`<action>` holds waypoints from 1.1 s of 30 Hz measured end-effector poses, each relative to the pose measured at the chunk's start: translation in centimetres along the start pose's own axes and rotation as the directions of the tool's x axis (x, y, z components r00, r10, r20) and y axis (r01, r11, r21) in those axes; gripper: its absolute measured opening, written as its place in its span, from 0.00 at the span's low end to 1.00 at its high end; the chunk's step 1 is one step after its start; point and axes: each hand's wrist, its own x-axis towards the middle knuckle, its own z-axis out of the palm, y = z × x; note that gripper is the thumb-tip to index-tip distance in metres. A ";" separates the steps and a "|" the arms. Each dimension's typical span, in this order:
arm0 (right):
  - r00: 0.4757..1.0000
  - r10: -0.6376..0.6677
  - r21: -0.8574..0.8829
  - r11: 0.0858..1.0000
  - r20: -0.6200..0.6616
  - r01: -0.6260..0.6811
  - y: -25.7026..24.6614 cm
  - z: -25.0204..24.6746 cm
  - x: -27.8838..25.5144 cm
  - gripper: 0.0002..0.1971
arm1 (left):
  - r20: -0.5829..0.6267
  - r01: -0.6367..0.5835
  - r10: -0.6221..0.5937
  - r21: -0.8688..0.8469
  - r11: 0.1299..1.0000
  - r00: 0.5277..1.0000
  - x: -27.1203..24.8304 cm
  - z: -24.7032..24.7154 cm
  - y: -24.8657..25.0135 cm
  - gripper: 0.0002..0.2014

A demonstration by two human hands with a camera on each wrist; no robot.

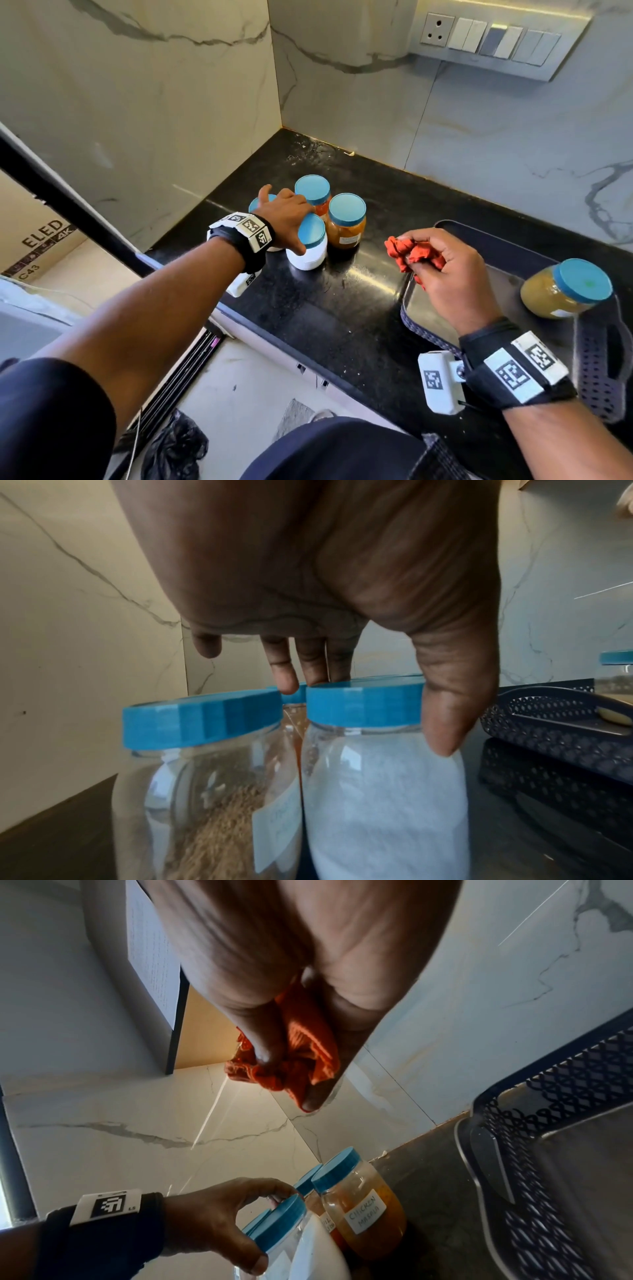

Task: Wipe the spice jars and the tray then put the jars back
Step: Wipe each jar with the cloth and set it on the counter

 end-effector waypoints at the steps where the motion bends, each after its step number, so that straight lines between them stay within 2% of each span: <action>1: 1.000 0.009 0.000 1.000 0.001 -0.009 0.1 0.1 -0.1 0.20 | 0.003 0.001 -0.001 -0.011 1.000 1.000 0.0 -0.1 0.0 0.41; 6: 1.000 0.018 0.011 1.000 -0.002 -0.018 0.2 0.0 -0.5 0.20 | 0.000 0.001 -0.001 -0.063 0.998 1.000 -0.6 -0.6 0.0 0.44; 11: 0.999 0.046 0.040 0.998 0.002 -0.046 0.9 -1.4 -1.5 0.20 | -0.137 -0.021 -0.015 -0.259 0.966 0.990 -2.0 -2.1 1.2 0.39; 15: 0.996 0.080 0.057 0.995 -0.047 -0.077 1.6 -3.9 -2.7 0.24 | -0.346 -0.187 0.032 -0.425 0.886 0.938 -2.9 -3.3 4.8 0.29; 18: 0.990 0.102 0.065 0.993 -0.098 -0.095 1.9 -6.3 -4.0 0.23 | -0.424 -0.310 0.067 -0.535 0.786 0.903 -2.3 -3.9 10.5 0.24; 22: 0.970 0.161 0.044 0.987 -0.182 -0.156 2.7 -10.5 -6.3 0.17 | -0.358 -0.362 0.167 -0.590 0.722 0.919 0.4 -4.4 19.8 0.24; 24: 0.937 0.258 0.104 0.965 -0.235 -0.240 3.9 -13.2 -7.9 0.14 | -0.320 -0.372 0.212 -0.610 0.700 0.924 1.9 -4.3 24.4 0.26; 26: 0.881 0.343 0.113 0.939 -0.325 -0.324 5.5 -15.8 -9.8 0.14 | -0.290 -0.382 0.252 -0.617 0.688 0.923 3.1 -4.0 28.5 0.31; 30: 0.789 0.415 0.155 0.908 -0.453 -0.388 7.2 -20.1 -13.1 0.16 | -0.242 -0.374 0.285 -0.561 0.739 0.927 5.5 -3.4 34.7 0.41; 33: 0.748 0.448 0.191 0.892 -0.491 -0.408 7.3 -22.0 -14.8 0.16 | -0.188 -0.337 0.279 -0.503 0.796 0.942 7.1 -2.9 37.4 0.49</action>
